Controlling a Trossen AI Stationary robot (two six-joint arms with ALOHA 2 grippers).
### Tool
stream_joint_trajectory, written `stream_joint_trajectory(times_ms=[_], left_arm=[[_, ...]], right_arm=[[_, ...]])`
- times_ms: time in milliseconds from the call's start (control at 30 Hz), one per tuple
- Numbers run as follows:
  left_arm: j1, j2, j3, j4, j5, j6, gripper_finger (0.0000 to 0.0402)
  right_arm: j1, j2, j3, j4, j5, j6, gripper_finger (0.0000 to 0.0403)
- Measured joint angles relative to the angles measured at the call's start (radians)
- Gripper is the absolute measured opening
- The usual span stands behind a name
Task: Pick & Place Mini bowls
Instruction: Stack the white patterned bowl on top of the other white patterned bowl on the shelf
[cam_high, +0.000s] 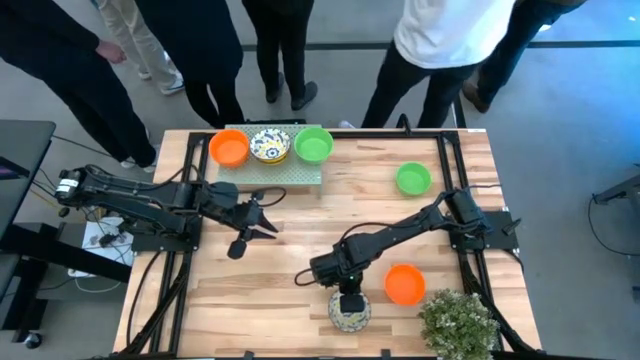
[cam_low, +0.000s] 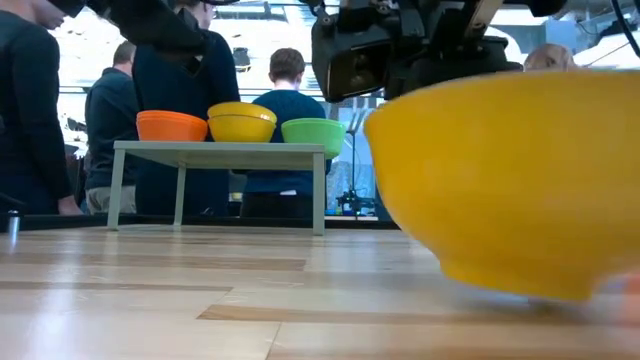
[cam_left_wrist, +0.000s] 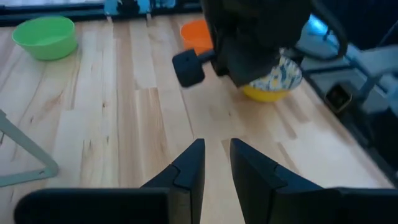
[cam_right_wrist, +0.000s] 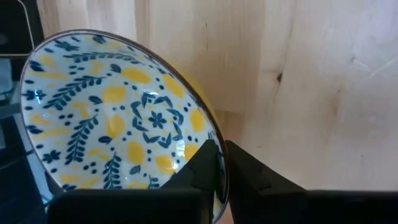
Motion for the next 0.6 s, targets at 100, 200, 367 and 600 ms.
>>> stream_joint_trajectory(times_ms=[100, 200, 367, 600], left_arm=[[-0.009, 0.000, 0.000, 0.031, -0.001, -0.021, 0.0076], [-0.035, 0.000, 0.000, 0.065, 0.001, -0.014, 0.0076], [-0.115, 0.005, 0.000, 0.069, 0.001, 0.118, 0.0076], [-0.219, 0.090, 0.001, 0.157, -0.061, 0.280, 0.0085]], right_arm=[[-0.021, 0.000, 0.007, -0.021, -0.015, 0.004, 0.0018], [-0.054, -0.002, 0.034, -0.056, -0.016, -0.025, 0.0007], [-0.134, -0.002, 0.080, -0.093, -0.013, -0.068, 0.0019], [-0.279, -0.002, 0.132, -0.080, -0.012, -0.107, 0.0009]])
